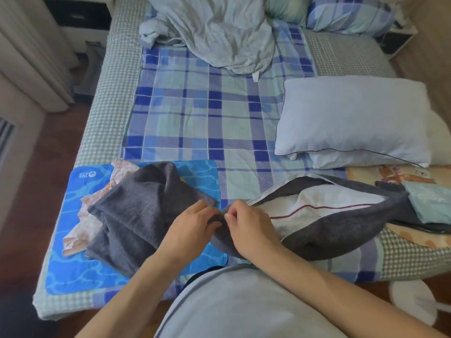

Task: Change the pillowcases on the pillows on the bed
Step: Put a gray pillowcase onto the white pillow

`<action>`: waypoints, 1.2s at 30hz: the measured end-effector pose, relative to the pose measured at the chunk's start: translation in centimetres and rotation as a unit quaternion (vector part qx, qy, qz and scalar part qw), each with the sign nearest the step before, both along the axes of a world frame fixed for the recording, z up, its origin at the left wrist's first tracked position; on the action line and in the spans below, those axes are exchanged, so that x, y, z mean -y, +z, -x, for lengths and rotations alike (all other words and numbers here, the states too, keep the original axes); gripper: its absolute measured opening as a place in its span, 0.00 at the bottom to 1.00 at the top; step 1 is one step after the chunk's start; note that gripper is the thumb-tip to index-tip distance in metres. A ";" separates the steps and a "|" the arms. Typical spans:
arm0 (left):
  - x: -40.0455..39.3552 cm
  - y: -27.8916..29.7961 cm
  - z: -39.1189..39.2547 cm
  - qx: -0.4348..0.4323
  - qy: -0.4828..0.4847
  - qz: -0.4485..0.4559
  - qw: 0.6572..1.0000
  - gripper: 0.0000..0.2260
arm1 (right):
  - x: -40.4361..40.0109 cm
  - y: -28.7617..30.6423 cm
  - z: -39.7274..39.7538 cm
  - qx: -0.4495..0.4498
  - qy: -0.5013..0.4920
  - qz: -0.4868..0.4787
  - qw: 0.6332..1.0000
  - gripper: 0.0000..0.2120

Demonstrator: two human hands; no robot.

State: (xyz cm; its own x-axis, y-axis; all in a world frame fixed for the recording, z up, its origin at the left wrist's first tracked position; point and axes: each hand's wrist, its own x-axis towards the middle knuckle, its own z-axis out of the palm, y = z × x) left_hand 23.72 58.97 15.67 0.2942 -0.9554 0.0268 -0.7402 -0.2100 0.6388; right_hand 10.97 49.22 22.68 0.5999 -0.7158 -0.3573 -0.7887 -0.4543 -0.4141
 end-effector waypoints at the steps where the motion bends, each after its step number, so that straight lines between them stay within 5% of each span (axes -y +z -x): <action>1: -0.2 -0.1 0.0 0.013 -0.004 -0.002 1.000 0.02 | -0.1 0.1 -0.1 -0.006 0.016 0.014 1.000 0.09; 15: -1.0 1.5 0.1 0.129 0.077 -0.021 0.988 0.13 | 4.1 0.1 2.5 -0.121 -0.048 0.030 0.991 0.05; 24: 0.3 2.5 0.2 0.142 0.076 -0.081 0.984 0.07 | 9.0 0.2 8.7 -0.140 -0.134 0.034 0.980 0.06; 30: 4.9 4.2 2.6 0.094 0.003 -0.112 0.989 0.13 | 6.6 0.8 6.2 -0.086 -0.058 0.014 0.994 0.06; 36: 8.4 1.4 6.9 0.071 -0.068 -0.113 0.989 0.06 | 4.8 -0.6 6.4 -0.044 0.001 0.049 0.998 0.05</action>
